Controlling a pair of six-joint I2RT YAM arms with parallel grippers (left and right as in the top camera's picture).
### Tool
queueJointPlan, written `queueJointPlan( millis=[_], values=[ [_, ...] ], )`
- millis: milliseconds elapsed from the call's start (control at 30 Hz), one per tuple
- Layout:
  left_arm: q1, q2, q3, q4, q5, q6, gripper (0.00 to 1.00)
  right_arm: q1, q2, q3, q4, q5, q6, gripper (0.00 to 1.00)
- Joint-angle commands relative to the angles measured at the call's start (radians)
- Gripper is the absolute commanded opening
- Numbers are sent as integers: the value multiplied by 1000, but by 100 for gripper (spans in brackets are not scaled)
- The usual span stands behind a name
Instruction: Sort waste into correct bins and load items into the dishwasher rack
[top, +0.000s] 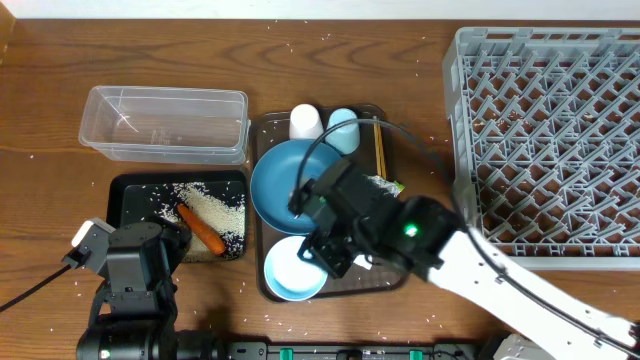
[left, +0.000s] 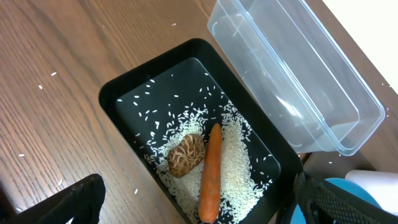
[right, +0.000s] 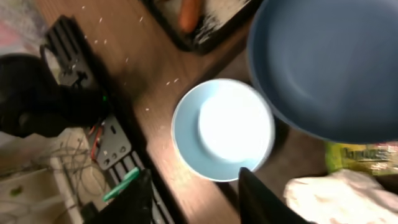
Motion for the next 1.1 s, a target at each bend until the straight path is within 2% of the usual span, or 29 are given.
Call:
queueJointPlan(
  millis=[0, 100, 367, 700, 867, 1067],
  values=[
    [4, -1, 1, -1, -21, 2, 98, 63, 81, -4, 16, -20, -14, 44],
    [4, -1, 1, -1, -21, 2, 98, 112, 169, -4, 57, -20, -13, 47],
    [4, -1, 1, -1, -21, 2, 98, 189, 364, -4, 95, -19, -14, 47],
    [4, -1, 1, -1, -21, 2, 98, 228, 491, -4, 116, -5, -2, 46],
    [4, -1, 1, -1, -21, 2, 98, 228, 514, -2, 123, -5, 6, 34],
    [4, -1, 1, -1, -21, 2, 98, 228, 514, 2, 122, -1, 9, 12]
  ],
)
